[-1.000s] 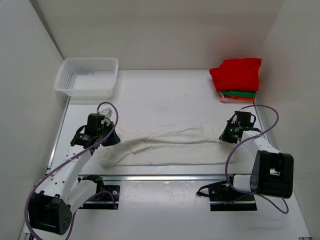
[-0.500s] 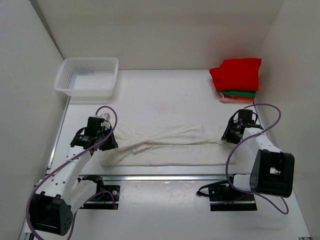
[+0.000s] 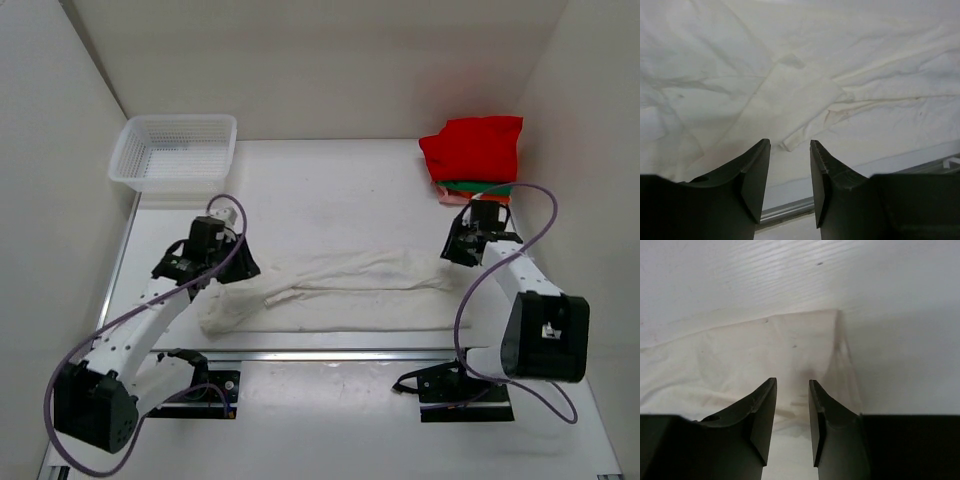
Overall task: Fold and stack the t-shirts
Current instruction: Fold the other side of the tshirt into a rectangle, then rotate the tshirt 90 degrees
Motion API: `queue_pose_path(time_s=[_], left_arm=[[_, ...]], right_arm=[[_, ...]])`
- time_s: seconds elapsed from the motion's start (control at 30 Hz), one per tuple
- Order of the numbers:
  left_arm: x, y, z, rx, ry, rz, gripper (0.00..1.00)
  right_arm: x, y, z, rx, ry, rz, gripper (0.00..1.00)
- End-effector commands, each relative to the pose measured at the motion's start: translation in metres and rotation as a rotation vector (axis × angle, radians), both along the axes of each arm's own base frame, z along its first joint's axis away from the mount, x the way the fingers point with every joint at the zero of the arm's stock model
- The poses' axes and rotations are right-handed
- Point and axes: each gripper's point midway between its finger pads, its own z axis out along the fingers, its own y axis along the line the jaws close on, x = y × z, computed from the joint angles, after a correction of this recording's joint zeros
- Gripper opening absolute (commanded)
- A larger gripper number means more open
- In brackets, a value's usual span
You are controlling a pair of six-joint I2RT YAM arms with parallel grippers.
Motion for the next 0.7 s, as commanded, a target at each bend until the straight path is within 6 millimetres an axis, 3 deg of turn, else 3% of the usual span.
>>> queue_pose_path(time_s=[0.0,0.17,0.23,0.27,0.33,0.37,0.4,0.43,0.47,0.5,0.53,0.57,0.6,0.63,0.67], left_arm=[[-0.013,-0.030,-0.045,-0.052,0.120,-0.013,0.49],[-0.003,-0.023,-0.094,0.075,0.215,0.078,0.50],[0.012,-0.031,-0.107,0.124,0.272,0.059,0.50],[0.027,-0.037,-0.101,0.129,0.260,0.047,0.51],[0.039,-0.045,-0.123,0.179,0.337,0.011,0.51],[0.057,-0.057,-0.113,0.151,0.318,0.006,0.51],[0.060,-0.057,-0.127,0.169,0.357,-0.002,0.51],[0.074,-0.065,-0.128,0.168,0.356,-0.008,0.51],[0.090,-0.076,-0.117,0.148,0.327,-0.024,0.50],[0.093,-0.079,-0.124,0.156,0.351,-0.035,0.50],[0.110,-0.082,-0.123,0.162,0.349,-0.034,0.50],[0.134,-0.092,-0.104,0.141,0.293,-0.042,0.50],[0.138,-0.086,-0.117,0.177,0.331,-0.038,0.50],[0.158,-0.088,-0.111,0.183,0.315,-0.038,0.50],[0.182,-0.097,-0.094,0.168,0.257,-0.042,0.50]], right_arm=[[0.017,0.024,-0.005,0.030,0.003,0.102,0.30],[-0.001,0.043,-0.029,0.057,0.085,0.101,0.30],[-0.017,0.046,-0.036,0.077,0.151,0.075,0.30],[-0.026,0.049,-0.038,0.089,0.188,0.054,0.30],[-0.039,0.054,-0.041,0.104,0.231,0.036,0.30],[-0.052,0.059,-0.047,0.122,0.274,0.042,0.30],[-0.059,0.062,-0.049,0.126,0.289,0.034,0.30],[-0.064,0.063,-0.052,0.130,0.302,0.037,0.29],[-0.072,0.067,-0.055,0.144,0.327,0.036,0.27],[-0.078,0.071,-0.057,0.149,0.350,0.038,0.25],[-0.086,0.073,-0.062,0.143,0.375,0.048,0.25],[-0.090,0.080,-0.061,0.142,0.380,0.065,0.24],[-0.099,0.086,-0.065,0.143,0.401,0.078,0.24],[-0.105,0.097,-0.065,0.147,0.401,0.100,0.24],[-0.104,0.106,-0.061,0.158,0.373,0.121,0.24]])
